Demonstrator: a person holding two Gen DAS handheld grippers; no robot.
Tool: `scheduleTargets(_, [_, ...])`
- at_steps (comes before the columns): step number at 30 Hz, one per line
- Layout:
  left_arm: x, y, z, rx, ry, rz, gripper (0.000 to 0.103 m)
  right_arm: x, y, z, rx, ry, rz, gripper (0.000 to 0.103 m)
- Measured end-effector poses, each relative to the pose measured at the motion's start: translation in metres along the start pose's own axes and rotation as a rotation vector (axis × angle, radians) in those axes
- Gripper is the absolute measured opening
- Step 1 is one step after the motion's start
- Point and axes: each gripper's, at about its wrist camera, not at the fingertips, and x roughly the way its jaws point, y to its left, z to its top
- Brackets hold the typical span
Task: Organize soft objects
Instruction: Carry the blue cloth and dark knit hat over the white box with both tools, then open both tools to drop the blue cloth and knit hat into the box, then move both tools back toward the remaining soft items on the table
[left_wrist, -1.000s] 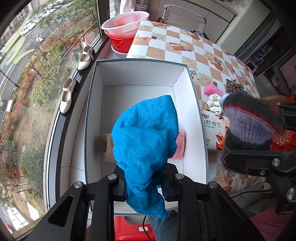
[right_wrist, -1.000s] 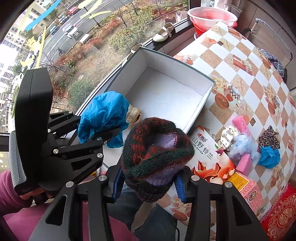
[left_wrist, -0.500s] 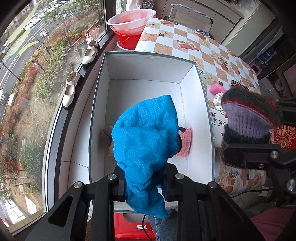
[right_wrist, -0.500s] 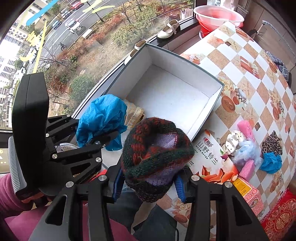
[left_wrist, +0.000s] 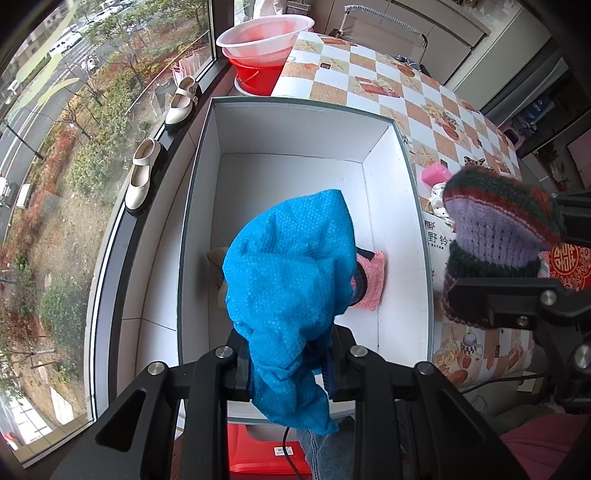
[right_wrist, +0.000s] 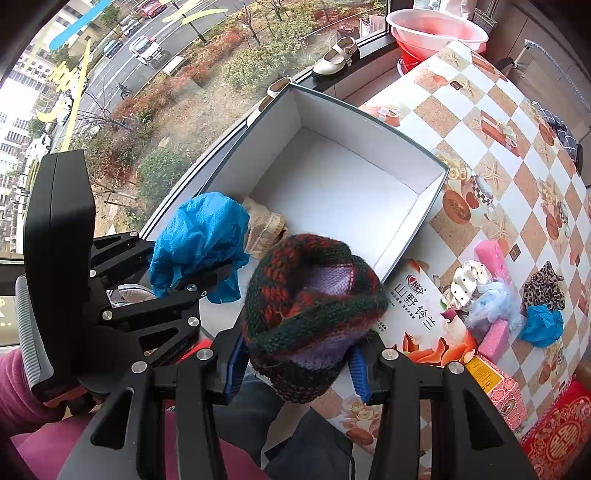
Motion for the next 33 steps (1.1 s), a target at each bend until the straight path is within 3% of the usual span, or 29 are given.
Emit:
scheduleTargets(14, [0.006, 0.008, -0.003, -0.024, 0.024, 0.012, 0.028, 0.013, -0.001, 0.009, -0.002, 0.018, 0.009, 0.047])
scheduleTargets(17, [0.005, 0.007, -0.003, -0.018, 0.019, 0.006, 0.032, 0.012, 0.0, 0.013, -0.007, 0.013, 0.012, 0.047])
scheduleTargets(20, [0.003, 0.002, 0.0, 0.002, 0.003, 0.029, 0.052, 0.007, 0.001, 0.018, -0.007, -0.009, 0.03, 0.048])
scheduleTargets(22, [0.002, -0.001, 0.001, 0.013, -0.006, 0.047, 0.069, 0.004, 0.001, 0.021, -0.002, -0.024, 0.041, 0.052])
scheduleTargets(25, [0.002, -0.001, 0.003, 0.009, -0.005, 0.038, 0.079, -0.002, -0.002, 0.024, 0.017, -0.049, 0.044, 0.072])
scheduleTargets(29, [0.014, 0.006, 0.006, -0.028, 0.048, 0.072, 0.083, -0.008, -0.008, 0.024, 0.043, -0.067, 0.039, 0.076])
scheduleTargets(31, [0.018, 0.011, 0.007, -0.06, 0.07, 0.061, 0.09, -0.011, -0.013, 0.023, 0.065, -0.077, 0.027, 0.102])
scheduleTargets(33, [0.023, 0.014, 0.008, -0.092, 0.093, 0.051, 0.095, -0.016, -0.018, 0.021, 0.08, -0.088, 0.02, 0.103])
